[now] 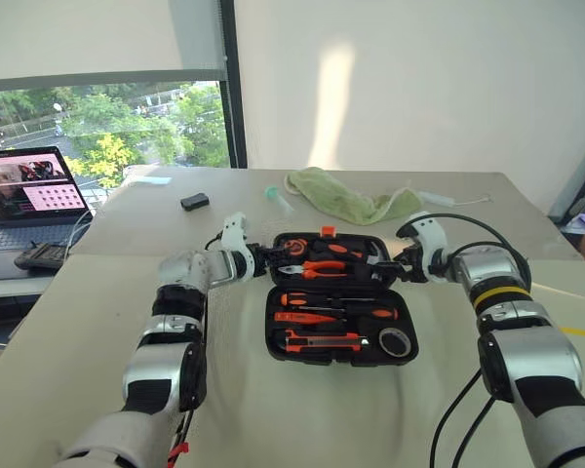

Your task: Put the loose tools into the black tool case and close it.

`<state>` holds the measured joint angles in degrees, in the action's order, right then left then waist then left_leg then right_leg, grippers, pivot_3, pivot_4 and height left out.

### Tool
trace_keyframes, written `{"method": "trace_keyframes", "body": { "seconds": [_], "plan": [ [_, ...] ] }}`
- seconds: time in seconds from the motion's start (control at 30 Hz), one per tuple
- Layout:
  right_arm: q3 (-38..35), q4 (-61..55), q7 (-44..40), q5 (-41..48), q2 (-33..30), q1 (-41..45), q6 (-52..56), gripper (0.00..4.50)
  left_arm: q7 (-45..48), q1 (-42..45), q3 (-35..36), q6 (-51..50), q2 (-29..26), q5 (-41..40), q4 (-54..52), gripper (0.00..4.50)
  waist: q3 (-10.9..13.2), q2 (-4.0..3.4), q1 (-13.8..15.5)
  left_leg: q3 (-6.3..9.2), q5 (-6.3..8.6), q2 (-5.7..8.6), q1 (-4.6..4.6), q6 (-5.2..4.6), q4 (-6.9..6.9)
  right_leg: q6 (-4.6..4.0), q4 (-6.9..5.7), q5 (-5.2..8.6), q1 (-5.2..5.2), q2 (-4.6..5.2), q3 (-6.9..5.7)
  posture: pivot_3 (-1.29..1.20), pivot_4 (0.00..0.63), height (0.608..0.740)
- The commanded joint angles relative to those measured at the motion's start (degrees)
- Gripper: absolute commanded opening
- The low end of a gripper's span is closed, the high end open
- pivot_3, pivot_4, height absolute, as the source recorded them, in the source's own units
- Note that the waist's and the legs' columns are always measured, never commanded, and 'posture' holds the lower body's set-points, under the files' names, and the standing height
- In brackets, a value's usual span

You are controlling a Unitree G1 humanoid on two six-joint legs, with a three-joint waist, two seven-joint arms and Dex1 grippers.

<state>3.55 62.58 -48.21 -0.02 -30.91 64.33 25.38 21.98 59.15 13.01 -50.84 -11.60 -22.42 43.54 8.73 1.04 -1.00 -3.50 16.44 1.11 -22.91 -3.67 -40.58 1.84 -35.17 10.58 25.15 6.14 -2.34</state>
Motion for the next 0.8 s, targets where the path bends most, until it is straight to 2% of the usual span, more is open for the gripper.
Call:
{"method": "trace_keyframes", "body": {
  "seconds": [0.03,0.2,0.27,0.37,0.47,0.53,0.67,0.7,0.8],
  "plan": [
    [0.56,-0.68,-0.96,-0.84,0.44,-0.34,0.42,3.75,-0.99,-0.29,-1.13,4.96,0.40,2.17,0.86,3.04,0.00,0.00,0.00,0.00,0.00,-0.01,0.00,0.00,0.01,0.00,0.00,0.00,0.00,-0.01,0.00,0.00,0.150,0.740],
    [0.52,-0.97,-1.27,-1.01,0.09,-0.46,0.46,3.75,-2.00,1.02,0.00,8.36,0.47,2.53,4.37,3.04,0.00,-0.01,0.01,0.00,0.00,-0.01,0.02,0.01,0.01,0.00,0.00,0.00,0.00,0.02,0.01,0.00,0.150,0.740],
    [0.46,-0.84,-1.14,-1.05,0.14,-0.54,0.19,3.75,-1.38,1.20,-0.49,9.48,0.84,2.92,5.75,2.64,0.00,-0.01,0.01,0.00,0.00,0.00,0.02,0.01,0.01,0.00,-0.01,0.00,0.00,0.02,0.01,0.00,0.150,0.740],
    [0.02,-0.20,-0.15,-0.96,0.48,-0.42,-0.50,2.99,0.33,1.45,-1.24,10.81,1.51,3.06,7.36,1.64,0.00,-0.01,0.01,-0.01,-0.01,0.01,0.02,0.00,0.01,0.00,0.00,0.00,0.00,0.03,0.01,0.00,0.150,0.740],
    [-0.63,-0.88,-0.32,-0.39,1.07,-0.31,-1.91,1.95,2.41,0.78,-1.50,12.35,2.23,2.85,7.74,0.50,-0.01,-0.01,0.01,-0.01,-0.01,0.01,0.05,0.00,0.00,0.00,-0.02,0.00,-0.05,0.03,0.01,0.00,0.150,0.740],
    [-2.23,-1.96,0.01,0.78,1.47,-0.61,-4.03,1.43,3.94,0.11,0.45,14.91,3.04,0.88,6.49,0.01,-0.01,-0.01,-0.10,-0.02,-0.01,0.01,0.15,0.00,-0.02,0.00,0.00,-0.01,-0.15,0.06,0.02,0.00,0.150,0.740],
    [-3.94,-6.73,1.99,1.42,2.03,-2.91,-10.48,0.21,10.79,-3.25,-2.32,23.50,2.58,2.64,1.02,0.00,-0.01,-0.01,-0.58,-0.05,-0.05,-0.04,0.19,0.08,-0.02,-0.06,0.03,-0.04,-0.05,0.14,0.09,0.00,0.150,0.740],
    [-3.97,-7.97,2.25,1.26,2.12,-3.71,-12.01,0.04,11.61,-3.78,-2.75,24.88,2.53,2.95,0.15,0.00,-0.01,-0.01,-0.63,-0.05,-0.07,-0.05,0.18,0.11,-0.02,-0.09,0.02,-0.06,-0.03,0.13,0.09,0.00,0.150,0.740],
    [-5.26,-15.42,4.61,2.47,3.63,-7.67,-15.57,0.01,15.49,-4.22,-3.57,34.10,1.87,3.88,-2.36,0.00,0.00,-0.01,-0.66,-0.06,-0.08,-0.03,0.11,0.14,-0.02,-0.12,0.00,-0.08,0.06,0.21,0.10,0.00,0.150,0.740]
  ]
}}
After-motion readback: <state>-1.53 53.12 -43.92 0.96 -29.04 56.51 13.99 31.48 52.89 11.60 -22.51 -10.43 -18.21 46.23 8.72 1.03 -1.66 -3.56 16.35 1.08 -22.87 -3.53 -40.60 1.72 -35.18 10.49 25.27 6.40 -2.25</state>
